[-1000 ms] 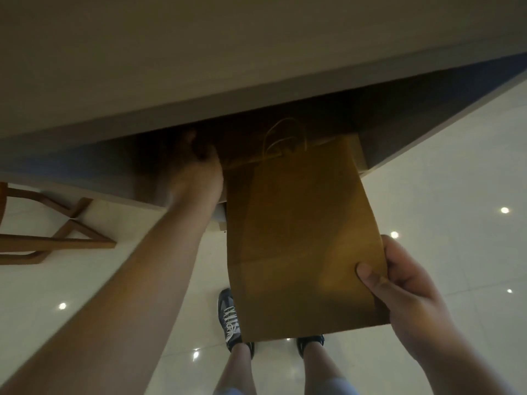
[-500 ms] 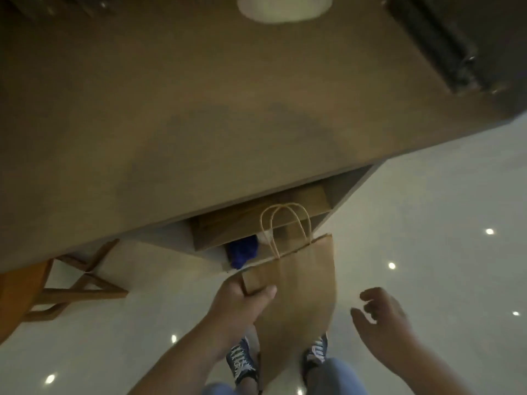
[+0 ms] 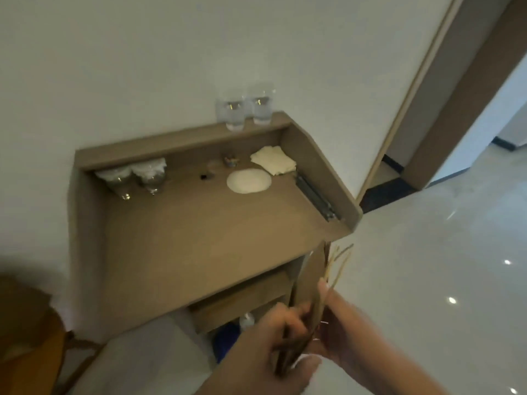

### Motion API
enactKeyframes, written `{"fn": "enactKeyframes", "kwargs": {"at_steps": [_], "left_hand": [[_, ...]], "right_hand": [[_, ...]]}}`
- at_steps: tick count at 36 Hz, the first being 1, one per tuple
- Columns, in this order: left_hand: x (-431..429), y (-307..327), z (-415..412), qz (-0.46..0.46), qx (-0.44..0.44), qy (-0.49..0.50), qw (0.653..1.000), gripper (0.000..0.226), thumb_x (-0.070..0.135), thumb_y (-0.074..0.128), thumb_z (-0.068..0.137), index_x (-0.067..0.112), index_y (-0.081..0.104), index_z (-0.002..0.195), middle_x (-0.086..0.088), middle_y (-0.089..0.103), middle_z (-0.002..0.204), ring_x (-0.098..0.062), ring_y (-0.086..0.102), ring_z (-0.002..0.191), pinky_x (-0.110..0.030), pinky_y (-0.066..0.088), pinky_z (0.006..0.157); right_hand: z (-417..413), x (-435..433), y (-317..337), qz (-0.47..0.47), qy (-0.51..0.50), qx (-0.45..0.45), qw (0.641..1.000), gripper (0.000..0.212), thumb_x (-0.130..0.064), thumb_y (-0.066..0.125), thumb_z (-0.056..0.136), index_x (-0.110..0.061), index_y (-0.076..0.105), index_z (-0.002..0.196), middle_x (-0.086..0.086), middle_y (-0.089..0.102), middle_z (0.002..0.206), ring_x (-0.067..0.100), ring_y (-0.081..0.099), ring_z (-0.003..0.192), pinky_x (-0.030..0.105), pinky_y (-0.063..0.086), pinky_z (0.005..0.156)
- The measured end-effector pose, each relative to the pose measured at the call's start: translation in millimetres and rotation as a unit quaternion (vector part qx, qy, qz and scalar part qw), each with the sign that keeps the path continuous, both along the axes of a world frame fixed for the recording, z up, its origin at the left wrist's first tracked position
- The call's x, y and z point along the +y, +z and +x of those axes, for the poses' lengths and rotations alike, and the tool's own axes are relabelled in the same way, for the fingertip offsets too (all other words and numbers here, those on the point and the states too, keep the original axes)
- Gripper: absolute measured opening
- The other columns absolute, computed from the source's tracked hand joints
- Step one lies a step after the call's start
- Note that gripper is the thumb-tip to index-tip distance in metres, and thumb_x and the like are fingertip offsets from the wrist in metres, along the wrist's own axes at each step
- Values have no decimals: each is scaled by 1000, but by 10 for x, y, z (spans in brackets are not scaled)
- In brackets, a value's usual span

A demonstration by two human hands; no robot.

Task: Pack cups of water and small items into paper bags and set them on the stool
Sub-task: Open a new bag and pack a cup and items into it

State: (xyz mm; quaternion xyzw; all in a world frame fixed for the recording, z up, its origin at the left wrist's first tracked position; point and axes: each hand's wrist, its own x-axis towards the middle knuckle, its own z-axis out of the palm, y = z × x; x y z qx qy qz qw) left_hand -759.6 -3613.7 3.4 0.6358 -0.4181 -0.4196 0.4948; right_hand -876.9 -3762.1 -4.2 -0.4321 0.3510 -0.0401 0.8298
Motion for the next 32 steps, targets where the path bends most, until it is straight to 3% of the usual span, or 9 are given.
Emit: {"fn": "enactKeyframes", "kwargs": {"at_steps": [3,6,12,17,20,23,26,30,32], "left_hand": [[73,-7,133,14,81,-57,995,63,27,89,52,20,76,113,3,67,122,-8,61,119,-24,50,101],[-91,-58,268,-1,255,-59,965,73,30,86,50,18,77,122,-10,67,138,-21,64,125,-38,48,113],[-22,380,174,-113,192,69,972,124,95,68,46,-4,64,122,-23,70,128,-32,70,115,-34,59,90],[-126,466,458,-105,126,168,972,103,90,75,54,19,67,128,5,74,125,-19,69,121,-32,56,97],[-81,644,542,-75,70,105,989,99,80,78,65,30,51,146,13,72,128,-10,68,121,-32,54,103],[-77,687,653,-67,50,119,989,89,58,87,68,34,50,146,6,71,132,-17,68,121,-43,55,105],[-63,672,795,-23,-63,153,986,56,39,70,71,37,67,127,2,74,120,-21,69,117,-52,52,106],[-65,805,775,-13,-108,200,974,30,40,59,77,47,65,105,26,67,117,1,55,124,-44,35,123],[-34,783,755,-31,-109,217,969,28,29,63,95,50,54,109,36,65,104,16,59,104,-23,50,105]], "right_hand": [[-8,25,186,-30,-5,-71,997,89,-68,97,52,0,74,105,30,70,106,40,70,96,52,51,93],[27,69,379,-66,-11,-116,991,78,-65,99,53,-6,77,98,28,70,101,40,70,94,52,51,91],[123,72,682,-146,18,-165,975,86,-66,82,79,2,66,130,35,66,125,50,67,117,54,53,102],[344,74,880,-216,76,-212,950,30,-2,55,103,0,70,128,29,66,133,44,64,124,49,56,103],[500,42,907,-214,122,-303,921,16,-5,63,102,-3,70,116,15,70,124,25,68,118,37,56,101],[642,113,1026,-287,70,-222,929,61,-21,91,75,12,61,117,37,66,105,39,70,99,43,60,86],[717,129,1094,-293,82,-114,946,68,-10,82,59,-12,65,124,19,73,109,33,73,106,50,60,88],[848,284,1280,-428,147,7,892,60,-16,81,83,-41,53,131,-11,77,107,8,72,109,38,56,102],[923,326,1296,-484,127,45,865,66,-16,76,92,-52,44,137,-22,74,108,-3,68,106,23,54,99]]}}
